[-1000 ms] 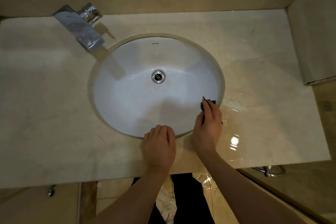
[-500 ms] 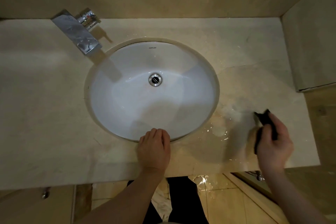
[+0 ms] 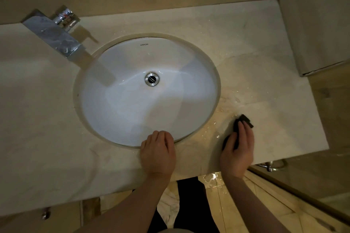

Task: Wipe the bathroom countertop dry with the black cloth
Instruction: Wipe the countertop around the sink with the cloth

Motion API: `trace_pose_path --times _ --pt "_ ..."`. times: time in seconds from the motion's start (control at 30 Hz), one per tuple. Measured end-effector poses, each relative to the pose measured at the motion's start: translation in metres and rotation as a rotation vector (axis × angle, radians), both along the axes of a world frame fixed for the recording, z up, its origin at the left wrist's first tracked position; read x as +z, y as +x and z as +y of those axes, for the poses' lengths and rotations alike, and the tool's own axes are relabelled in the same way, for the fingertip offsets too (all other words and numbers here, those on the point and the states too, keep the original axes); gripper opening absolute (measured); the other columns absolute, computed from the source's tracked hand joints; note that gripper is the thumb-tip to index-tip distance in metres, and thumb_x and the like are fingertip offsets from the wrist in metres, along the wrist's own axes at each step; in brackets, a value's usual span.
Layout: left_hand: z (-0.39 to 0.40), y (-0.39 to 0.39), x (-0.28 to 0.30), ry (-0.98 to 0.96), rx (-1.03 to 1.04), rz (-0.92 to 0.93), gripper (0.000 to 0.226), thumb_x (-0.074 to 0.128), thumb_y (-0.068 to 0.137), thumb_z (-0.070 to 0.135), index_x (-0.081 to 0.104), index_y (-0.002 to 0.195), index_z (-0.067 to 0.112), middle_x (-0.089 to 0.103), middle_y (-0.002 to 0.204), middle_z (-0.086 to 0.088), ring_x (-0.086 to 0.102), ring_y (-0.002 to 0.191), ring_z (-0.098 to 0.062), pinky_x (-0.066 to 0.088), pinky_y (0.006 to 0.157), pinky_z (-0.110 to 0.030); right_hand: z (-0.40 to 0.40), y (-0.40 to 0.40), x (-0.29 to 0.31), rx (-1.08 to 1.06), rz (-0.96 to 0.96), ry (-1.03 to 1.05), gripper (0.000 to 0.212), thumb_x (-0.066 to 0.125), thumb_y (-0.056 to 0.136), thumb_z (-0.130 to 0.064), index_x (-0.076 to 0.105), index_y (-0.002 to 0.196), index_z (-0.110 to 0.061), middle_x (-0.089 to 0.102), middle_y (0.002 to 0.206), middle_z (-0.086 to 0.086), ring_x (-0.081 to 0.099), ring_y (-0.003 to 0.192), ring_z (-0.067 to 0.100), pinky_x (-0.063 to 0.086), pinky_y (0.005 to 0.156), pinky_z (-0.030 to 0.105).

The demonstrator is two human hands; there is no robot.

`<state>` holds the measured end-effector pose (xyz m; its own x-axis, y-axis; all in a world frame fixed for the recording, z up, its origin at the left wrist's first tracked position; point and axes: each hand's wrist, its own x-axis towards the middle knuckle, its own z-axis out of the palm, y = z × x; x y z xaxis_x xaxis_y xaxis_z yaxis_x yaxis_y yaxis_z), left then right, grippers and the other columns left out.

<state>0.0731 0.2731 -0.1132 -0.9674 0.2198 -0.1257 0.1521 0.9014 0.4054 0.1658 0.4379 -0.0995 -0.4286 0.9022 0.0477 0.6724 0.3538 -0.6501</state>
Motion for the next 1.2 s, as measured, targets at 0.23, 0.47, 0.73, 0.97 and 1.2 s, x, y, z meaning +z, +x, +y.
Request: trace_pose_path --times 0.23,0.47,0.73,0.97,1.2 --pt "-0.001 0.0 0.003 0.017 -0.004 -0.031 0.033 0.036 0.095 0.026 0.061 0.074 0.022 0.055 0.072 0.008 0.051 0.067 -0.017 0.039 0.066 -0.032 -0.044 -0.044 -0.007 0.056 0.067 -0.008 0.038 0.042 0.101 -0.017 0.057 0.136 -0.014 0.052 0.143 -0.002 0.046 0.134 0.013 0.044 0.108 0.036" --pt "-0.006 0.001 -0.001 0.031 -0.063 -0.026 0.029 0.037 0.092 0.025 0.059 0.074 0.024 0.054 0.072 0.008 0.051 0.067 -0.016 0.04 0.064 -0.031 -0.077 -0.095 -0.002 0.089 0.23 -0.127 0.036 0.048 0.1 -0.004 0.06 0.132 -0.015 0.057 0.136 -0.001 0.051 0.128 0.008 0.036 0.109 0.015" --pt "-0.004 -0.001 0.004 0.003 -0.084 0.037 0.026 0.039 0.086 0.024 0.061 0.073 0.027 0.057 0.071 0.01 0.057 0.065 -0.016 0.034 0.064 -0.027 -0.047 -0.109 0.031 -0.186 0.525 -0.68 0.037 0.049 0.1 -0.004 0.067 0.12 -0.03 0.072 0.114 -0.003 0.065 0.11 0.016 0.052 0.1 0.039" --pt "0.022 0.0 0.022 -0.022 0.225 -0.063 0.038 0.032 0.089 0.03 0.066 0.072 0.028 0.066 0.077 0.006 0.063 0.076 -0.026 0.037 0.07 -0.032 0.094 -0.064 0.07 -0.199 0.679 -0.735 0.037 0.051 0.098 0.002 0.069 0.119 -0.023 0.072 0.111 -0.004 0.067 0.097 0.012 0.054 0.078 0.016" --pt "0.1 0.005 0.029 0.189 0.373 -0.146 0.035 0.034 0.092 0.032 0.066 0.083 0.023 0.063 0.084 0.008 0.058 0.084 -0.021 0.043 0.073 -0.034 0.237 -0.013 0.072 -0.043 0.495 -0.515 0.035 0.051 0.099 -0.004 0.066 0.125 -0.022 0.067 0.122 -0.002 0.063 0.11 0.006 0.052 0.083 0.011"
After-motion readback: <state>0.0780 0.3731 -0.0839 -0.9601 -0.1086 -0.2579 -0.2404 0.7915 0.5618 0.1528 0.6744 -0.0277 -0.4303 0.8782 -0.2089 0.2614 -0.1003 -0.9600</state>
